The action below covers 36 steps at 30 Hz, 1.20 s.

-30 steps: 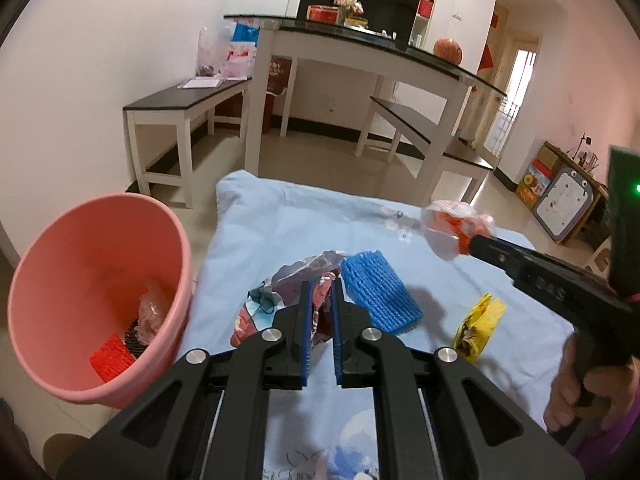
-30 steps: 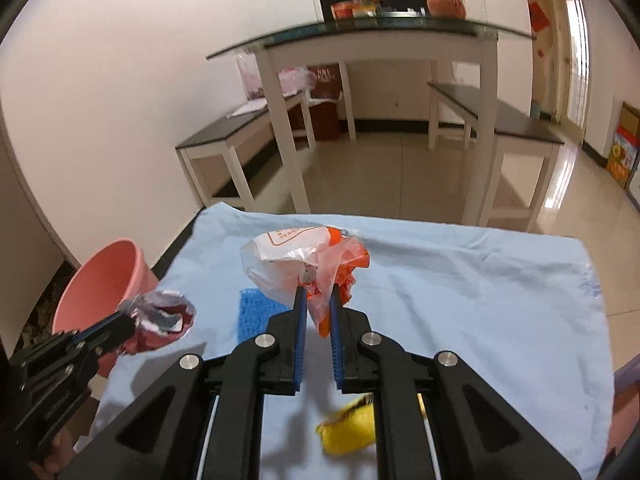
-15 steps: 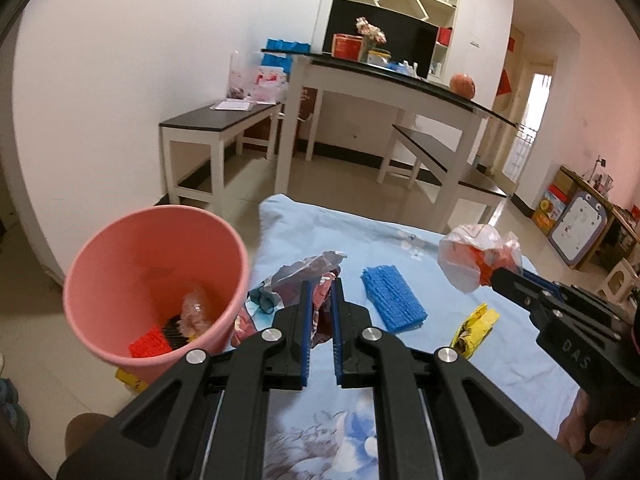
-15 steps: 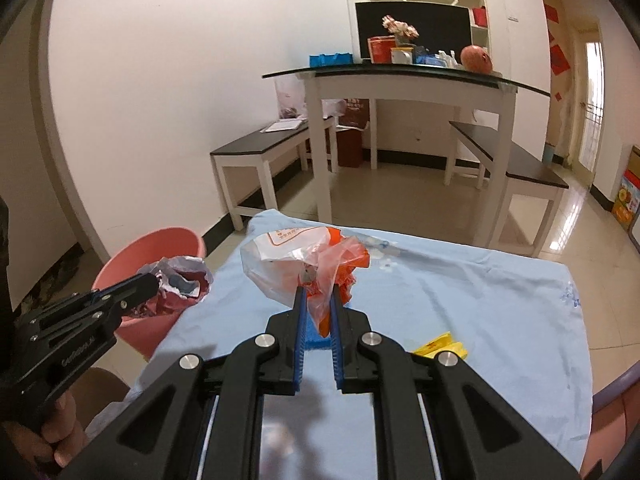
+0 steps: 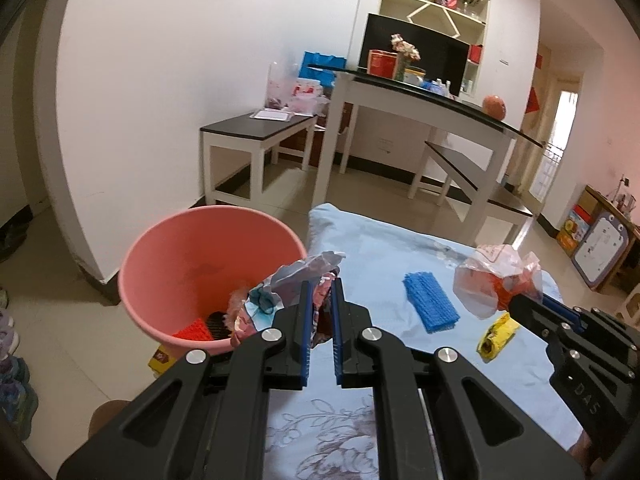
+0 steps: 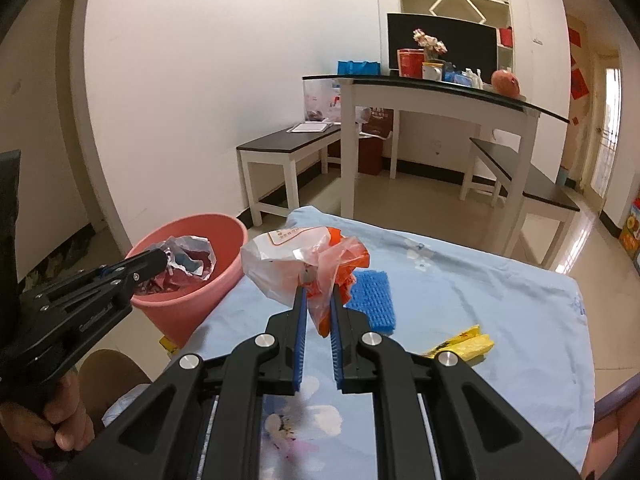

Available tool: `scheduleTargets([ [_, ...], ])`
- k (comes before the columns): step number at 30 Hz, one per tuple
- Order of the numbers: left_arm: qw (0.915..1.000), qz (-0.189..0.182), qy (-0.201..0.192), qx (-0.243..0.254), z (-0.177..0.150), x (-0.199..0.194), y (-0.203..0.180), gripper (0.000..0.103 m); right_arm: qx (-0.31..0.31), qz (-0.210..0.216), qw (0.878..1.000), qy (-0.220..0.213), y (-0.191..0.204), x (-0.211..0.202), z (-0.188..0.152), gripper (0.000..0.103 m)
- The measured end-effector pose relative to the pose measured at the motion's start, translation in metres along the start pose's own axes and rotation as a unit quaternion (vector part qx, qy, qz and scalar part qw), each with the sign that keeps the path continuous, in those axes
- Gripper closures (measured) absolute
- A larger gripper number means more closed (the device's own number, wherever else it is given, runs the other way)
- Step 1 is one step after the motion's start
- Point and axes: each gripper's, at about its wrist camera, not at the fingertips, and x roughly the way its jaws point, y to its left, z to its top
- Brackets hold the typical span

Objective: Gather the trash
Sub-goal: 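Carry the wrapper and plastic bag over the pink bucket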

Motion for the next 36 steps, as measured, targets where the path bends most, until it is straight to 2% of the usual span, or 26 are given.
scheduleTargets([
  [17, 0.9986, 0.044, -0.018, -0.024, 0.001, -0.008, 0.036, 0.095, -0.05, 0.017, 0.999, -0.001, 0.044, 0.019, 0.009, 0.093],
  [36, 0.9945, 0.088, -0.004, -0.056, 0.015, 0.031, 0.096, 0.095, -0.103, 0.039, 0.994, 0.015, 0.098, 0.083, 0.038, 0.093],
])
